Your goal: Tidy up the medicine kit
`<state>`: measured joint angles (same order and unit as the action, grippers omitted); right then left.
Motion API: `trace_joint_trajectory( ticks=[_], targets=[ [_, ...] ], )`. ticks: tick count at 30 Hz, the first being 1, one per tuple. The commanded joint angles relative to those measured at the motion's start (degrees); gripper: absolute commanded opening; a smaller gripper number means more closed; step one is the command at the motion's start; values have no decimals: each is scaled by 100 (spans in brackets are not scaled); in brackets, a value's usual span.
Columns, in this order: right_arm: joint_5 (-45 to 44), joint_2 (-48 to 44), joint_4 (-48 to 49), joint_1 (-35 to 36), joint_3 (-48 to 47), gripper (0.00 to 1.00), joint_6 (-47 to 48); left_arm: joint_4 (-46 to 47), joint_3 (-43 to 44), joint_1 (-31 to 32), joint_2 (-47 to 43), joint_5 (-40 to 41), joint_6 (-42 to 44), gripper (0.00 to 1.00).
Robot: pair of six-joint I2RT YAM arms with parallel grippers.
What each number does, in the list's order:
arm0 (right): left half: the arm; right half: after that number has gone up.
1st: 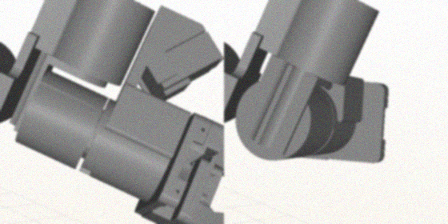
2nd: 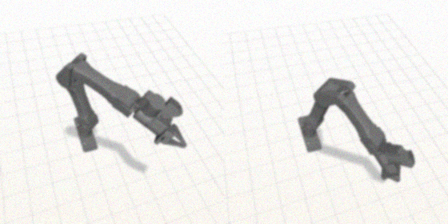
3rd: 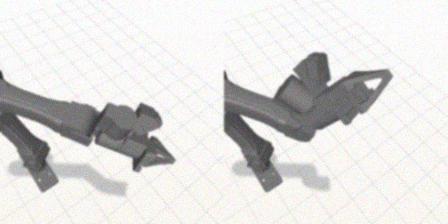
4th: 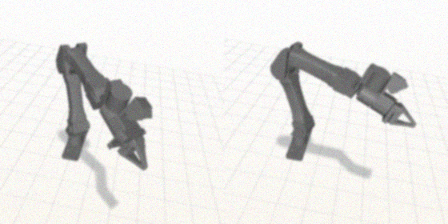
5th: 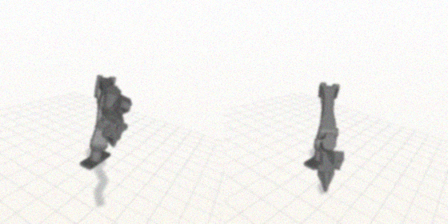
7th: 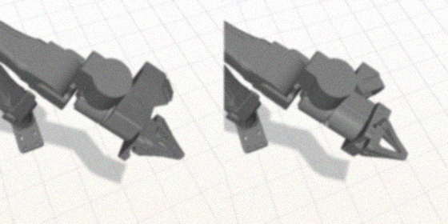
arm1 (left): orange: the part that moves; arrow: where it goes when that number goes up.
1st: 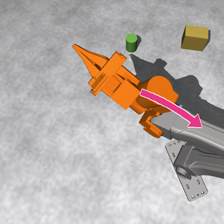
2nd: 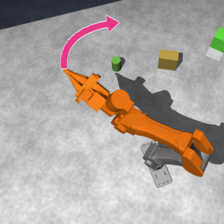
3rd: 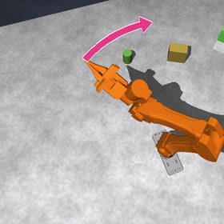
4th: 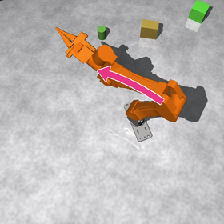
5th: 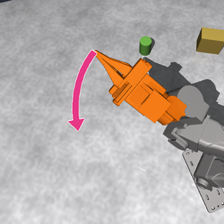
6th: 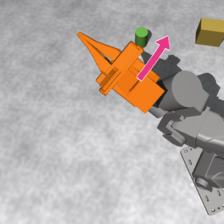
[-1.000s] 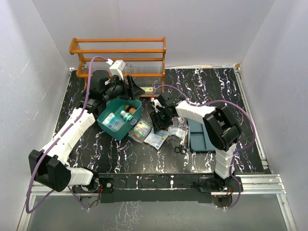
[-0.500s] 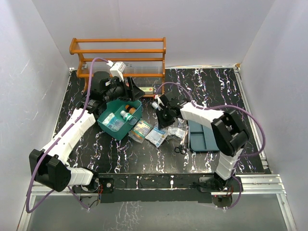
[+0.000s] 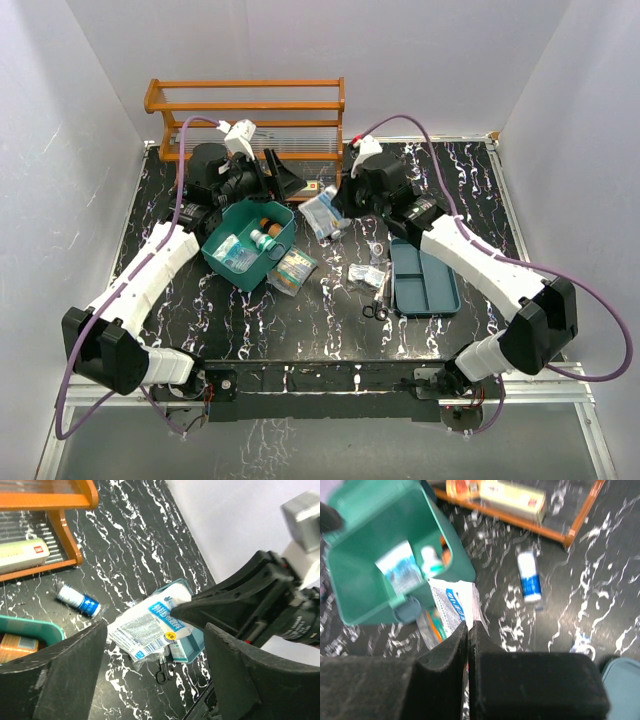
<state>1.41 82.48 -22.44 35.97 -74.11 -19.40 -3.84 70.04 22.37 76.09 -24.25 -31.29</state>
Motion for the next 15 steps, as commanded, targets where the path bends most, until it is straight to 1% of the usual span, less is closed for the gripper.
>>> trace_joint_trajectory(
  ticks=[1, 4, 7, 10, 12, 15],
  targets=[
    [-305, -212, 751, -10, -696, 0, -275, 489, 254, -17, -84, -83, -270, 80],
    [-73, -261, 1058, -55, -940, 0, -426, 582, 195, -157, -169, -142, -365, 83],
    [254, -306, 1334, -207, -1099, 0, -728, 950, 44, -348, -304, -495, -694, 85],
    [631, -365, 1678, -412, -1150, 0, -1140, 1259, -42, -425, -404, -611, -942, 86],
    [861, -381, 1901, -533, -1149, 0, -1446, 1324, 7, -443, -391, -646, -1080, 86],
    [1318, -335, 2199, -717, -1188, 0, -1818, 1455, 163, -448, -284, -917, -1226, 84]
  ],
)
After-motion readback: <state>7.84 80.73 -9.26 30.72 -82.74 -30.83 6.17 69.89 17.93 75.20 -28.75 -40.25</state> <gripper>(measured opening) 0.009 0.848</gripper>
